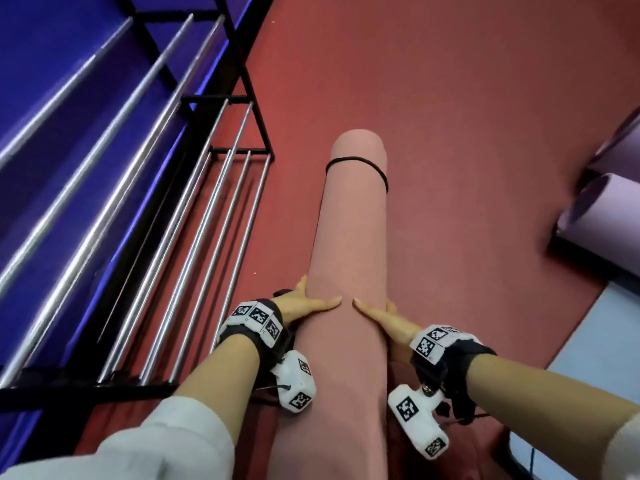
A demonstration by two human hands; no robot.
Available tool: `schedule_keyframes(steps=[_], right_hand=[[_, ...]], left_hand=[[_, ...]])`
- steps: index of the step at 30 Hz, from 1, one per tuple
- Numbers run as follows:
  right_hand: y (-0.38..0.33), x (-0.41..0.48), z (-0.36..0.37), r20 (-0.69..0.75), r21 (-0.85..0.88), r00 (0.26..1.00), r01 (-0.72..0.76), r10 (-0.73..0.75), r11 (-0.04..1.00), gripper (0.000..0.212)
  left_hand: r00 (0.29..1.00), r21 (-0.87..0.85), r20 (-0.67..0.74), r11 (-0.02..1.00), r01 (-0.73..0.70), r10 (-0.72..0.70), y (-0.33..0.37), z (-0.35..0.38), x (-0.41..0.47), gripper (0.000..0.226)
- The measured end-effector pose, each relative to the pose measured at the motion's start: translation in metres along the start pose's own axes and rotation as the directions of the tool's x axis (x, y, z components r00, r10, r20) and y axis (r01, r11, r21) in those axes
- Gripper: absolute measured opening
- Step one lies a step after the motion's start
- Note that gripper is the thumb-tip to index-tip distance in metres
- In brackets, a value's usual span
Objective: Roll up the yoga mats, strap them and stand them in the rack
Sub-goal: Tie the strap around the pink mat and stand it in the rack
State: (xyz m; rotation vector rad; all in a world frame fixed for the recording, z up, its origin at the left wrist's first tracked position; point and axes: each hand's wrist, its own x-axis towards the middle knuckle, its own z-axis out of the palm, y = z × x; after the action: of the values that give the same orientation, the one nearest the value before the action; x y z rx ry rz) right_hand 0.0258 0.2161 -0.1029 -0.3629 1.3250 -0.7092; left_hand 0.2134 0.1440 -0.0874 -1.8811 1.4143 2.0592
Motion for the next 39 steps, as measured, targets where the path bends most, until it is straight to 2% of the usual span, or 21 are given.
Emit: schedule_keyframes(steps=[1, 3, 6, 10, 12, 15, 19, 24, 28, 31, 33, 36, 37, 39], right_hand=[[0.001, 0.004, 0.0, -0.024, -0.008, 1.0, 0.018, -0.018, 1.0, 0.122], [-0.006, 0.008, 0.005, -0.027, -0.009, 0.998, 0.048, -0.049, 0.999, 0.119], [-0.026, 0.015, 0.009, -0.005, 0.016, 0.998, 0.065, -0.065, 0.998, 0.114], [-0.038, 0.015, 0.019, 0.009, 0.03, 0.998, 0.07, -0.07, 0.997, 0.076], [-0.039, 0.013, 0.032, 0.042, 0.018, 0.995, 0.093, -0.094, 0.995, 0.068], [-0.033, 0.013, 0.051, 0.087, -0.019, 0.991, 0.099, -0.097, 0.995, 0.081], [-0.029, 0.012, 0.065, 0.165, -0.089, 0.983, 0.094, -0.079, 0.992, 0.117], [-0.025, 0.015, 0.068, 0.18, -0.146, 0.98, 0.111, -0.084, 0.983, 0.119], [-0.027, 0.012, 0.075, 0.191, -0.196, 0.978, 0.121, -0.083, 0.973, 0.122], [-0.029, 0.013, 0.079, 0.209, -0.234, 0.973, 0.149, -0.1, 0.961, 0.119], [-0.031, 0.013, 0.082, 0.219, -0.263, 0.97, 0.165, -0.107, 0.951, 0.112], [-0.035, 0.016, 0.088, 0.23, -0.3, 0.967, 0.181, -0.113, 0.937, 0.112], [-0.037, 0.016, 0.091, 0.234, -0.306, 0.966, 0.185, -0.114, 0.934, 0.115], [-0.038, 0.02, 0.096, 0.246, -0.303, 0.962, 0.192, -0.118, 0.934, 0.112]], left_hand=[[1.0, -0.03, -0.013, 0.999, -0.019, 0.019, 0.002, -0.001, -0.002, 0.127], [0.997, -0.045, -0.056, 0.997, -0.057, 0.054, 0.007, -0.006, -0.007, 0.107], [0.986, -0.018, -0.126, 0.994, -0.112, 0.109, 0.02, -0.019, -0.017, 0.113], [0.979, -0.034, -0.154, 0.989, -0.143, 0.136, 0.029, -0.028, -0.033, 0.123], [0.969, -0.05, -0.203, 0.987, -0.151, 0.138, 0.02, -0.035, -0.044, 0.125], [0.959, -0.068, -0.25, 0.985, -0.157, 0.136, 0.003, -0.044, -0.057, 0.121], [0.959, -0.134, -0.251, 0.976, -0.173, 0.135, -0.007, -0.048, -0.076, 0.111], [0.959, -0.208, -0.266, 0.965, -0.161, 0.103, -0.02, -0.045, -0.084, 0.11], [0.952, -0.256, -0.295, 0.954, -0.156, 0.077, -0.018, -0.039, -0.093, 0.053], [0.947, -0.27, -0.312, 0.948, -0.169, 0.08, -0.021, -0.038, -0.096, 0.039], [0.947, -0.309, -0.311, 0.935, -0.174, 0.073, -0.025, -0.039, -0.098, 0.053], [0.946, -0.377, -0.318, 0.908, -0.183, 0.058, -0.03, -0.042, -0.097, 0.1], [0.944, -0.396, -0.324, 0.899, -0.189, 0.056, -0.031, -0.043, -0.098, 0.105], [0.943, -0.407, -0.327, 0.892, -0.195, 0.057, -0.031, -0.047, -0.098, 0.098]])
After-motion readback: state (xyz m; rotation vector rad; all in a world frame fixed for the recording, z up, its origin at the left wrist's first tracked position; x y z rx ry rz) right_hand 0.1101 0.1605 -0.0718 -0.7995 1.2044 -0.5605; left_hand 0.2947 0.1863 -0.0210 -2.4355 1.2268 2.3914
